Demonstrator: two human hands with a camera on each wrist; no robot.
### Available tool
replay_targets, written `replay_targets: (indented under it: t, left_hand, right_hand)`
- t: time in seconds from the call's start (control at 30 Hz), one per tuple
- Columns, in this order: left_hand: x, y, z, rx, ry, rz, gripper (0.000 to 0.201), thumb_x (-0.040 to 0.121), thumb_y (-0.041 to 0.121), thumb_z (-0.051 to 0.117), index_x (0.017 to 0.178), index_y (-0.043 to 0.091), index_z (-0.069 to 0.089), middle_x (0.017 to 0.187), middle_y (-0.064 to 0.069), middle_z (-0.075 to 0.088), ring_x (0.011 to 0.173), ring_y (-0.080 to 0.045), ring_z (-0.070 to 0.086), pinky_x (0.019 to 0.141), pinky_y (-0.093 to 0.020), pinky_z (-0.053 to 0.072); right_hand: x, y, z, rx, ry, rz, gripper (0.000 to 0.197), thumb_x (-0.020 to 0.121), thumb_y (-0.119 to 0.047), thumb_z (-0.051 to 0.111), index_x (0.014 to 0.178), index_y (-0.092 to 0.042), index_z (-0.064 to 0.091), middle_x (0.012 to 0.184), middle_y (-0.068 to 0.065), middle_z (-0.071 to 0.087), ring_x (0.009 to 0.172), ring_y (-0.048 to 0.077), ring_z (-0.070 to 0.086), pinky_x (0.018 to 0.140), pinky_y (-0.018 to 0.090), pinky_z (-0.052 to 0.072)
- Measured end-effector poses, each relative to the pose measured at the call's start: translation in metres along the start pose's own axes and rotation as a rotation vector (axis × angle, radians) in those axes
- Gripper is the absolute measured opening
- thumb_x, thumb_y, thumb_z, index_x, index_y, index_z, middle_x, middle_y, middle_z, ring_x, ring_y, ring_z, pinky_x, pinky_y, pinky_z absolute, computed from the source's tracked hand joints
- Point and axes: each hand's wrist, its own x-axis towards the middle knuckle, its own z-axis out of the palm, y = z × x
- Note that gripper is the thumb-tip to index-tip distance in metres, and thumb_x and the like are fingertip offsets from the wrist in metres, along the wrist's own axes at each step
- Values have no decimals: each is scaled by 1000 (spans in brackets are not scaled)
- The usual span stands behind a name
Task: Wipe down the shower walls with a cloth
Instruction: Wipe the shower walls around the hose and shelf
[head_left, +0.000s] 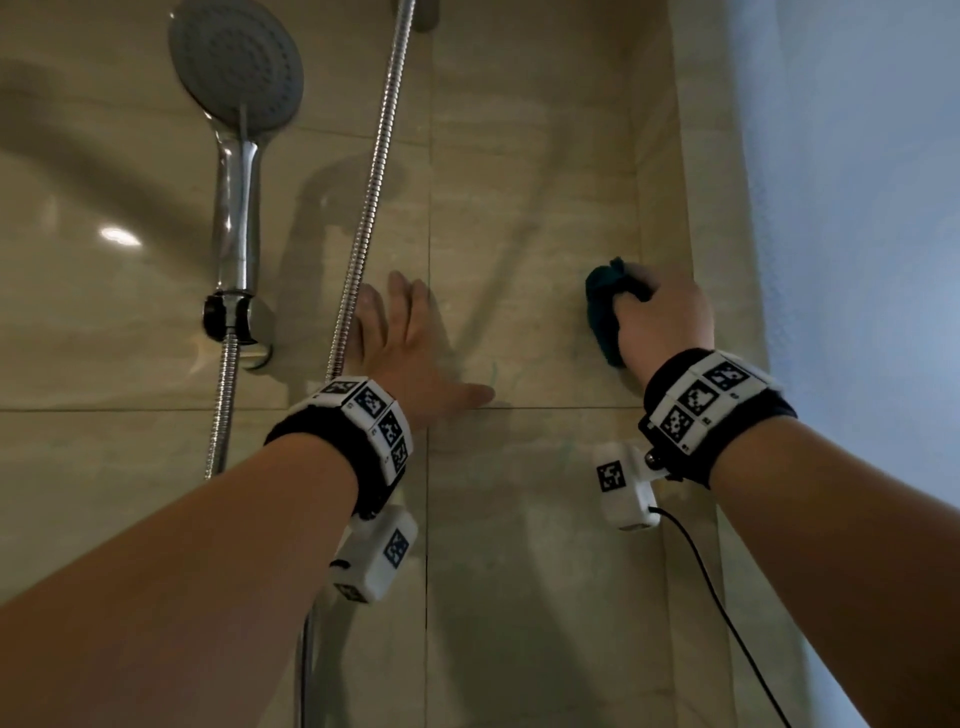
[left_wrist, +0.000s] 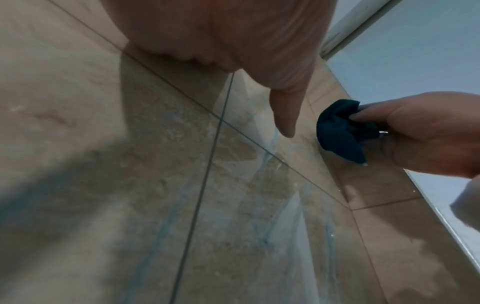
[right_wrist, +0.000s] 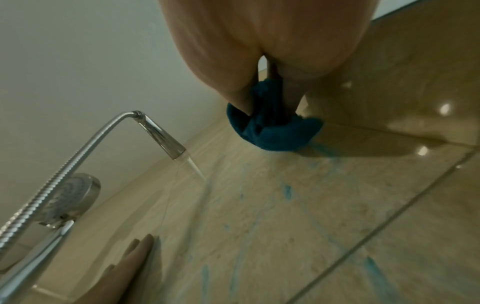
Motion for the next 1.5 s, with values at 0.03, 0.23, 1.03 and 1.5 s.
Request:
replay_targets:
  t: [0.03,0.23,1.03,1.5]
  left_hand:
    - [-1,1,0,2,4,3,146,72,79,73,161,18,-25,164,-4,-41,150,-36,-37,121,-50,-20]
    - [1,1,7,19,39,-8,147,70,84,70,161,19,-26,164,-2,-41,150,-35,-38,116,-45,-23]
    - [-2,6,8,47,46,-53,122,84,89,42,161,23,-27,165,1,-40,150,-30,-39,125,-51,-19]
    - [-1,0,8,35,40,-24,122,83,89,42,161,25,-26,164,3,-41,149,-29,-41,124,-49,-21]
  right_hand:
    - [3,-1,-1,-4,24,-21,43,98,-15,50,137,-29,65,119,2,69,86,13,59,63,18,43]
    - [15,-7,-16,-11,108,-114,43,93,-7,47,123,-26,70,130,2,65,101,12,59,79,20,44]
    - [26,-22,-7,463,-598,457,39,100,6,39,90,-14,71,107,21,71,88,34,70,80,49,63]
    - [25,-14,11,898,-207,454,44,79,-1,83,117,-14,64,108,8,72,100,22,71,73,28,62]
